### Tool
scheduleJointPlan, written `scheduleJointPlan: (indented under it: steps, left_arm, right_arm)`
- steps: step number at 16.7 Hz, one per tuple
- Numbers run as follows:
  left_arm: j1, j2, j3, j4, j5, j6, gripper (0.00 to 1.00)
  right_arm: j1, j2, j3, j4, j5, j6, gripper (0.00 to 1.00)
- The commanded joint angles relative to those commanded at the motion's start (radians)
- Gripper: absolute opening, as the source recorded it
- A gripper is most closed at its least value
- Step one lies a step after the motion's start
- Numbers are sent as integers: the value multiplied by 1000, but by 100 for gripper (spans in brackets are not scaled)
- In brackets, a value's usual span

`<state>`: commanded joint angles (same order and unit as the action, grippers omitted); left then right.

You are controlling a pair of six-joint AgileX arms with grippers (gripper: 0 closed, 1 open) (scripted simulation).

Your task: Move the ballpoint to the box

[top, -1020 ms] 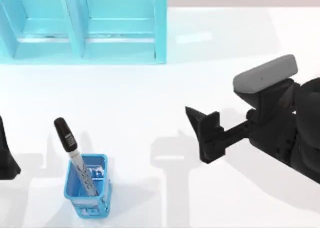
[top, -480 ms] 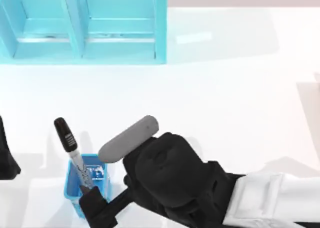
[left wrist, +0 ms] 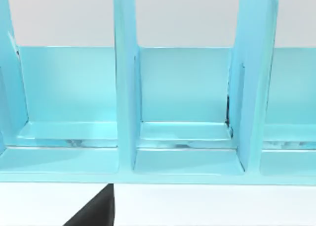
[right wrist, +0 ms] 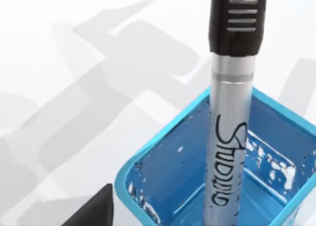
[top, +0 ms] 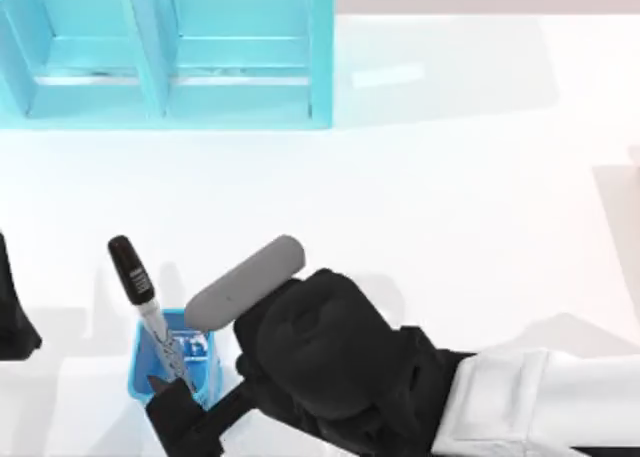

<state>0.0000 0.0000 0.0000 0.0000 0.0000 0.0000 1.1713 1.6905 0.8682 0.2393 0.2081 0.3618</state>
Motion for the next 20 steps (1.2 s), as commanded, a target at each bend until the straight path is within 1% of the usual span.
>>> scheduleJointPlan:
  steps: [2, 8, 14, 20]
  left_arm:
    - [0, 0, 0, 0, 0, 0, 100]
    - [0, 0, 0, 0, 0, 0, 100]
    - [0, 0, 0, 0, 0, 0, 100]
    - [0, 0, 0, 0, 0, 0, 100]
  right_arm:
    - [-6, 59, 48, 20, -4, -3, 100]
    - [-41, 347, 242, 101, -30, -22, 100]
    - [-49, 383, 273, 113, -35, -26, 100]
    - [-49, 383, 273, 113, -35, -26, 55]
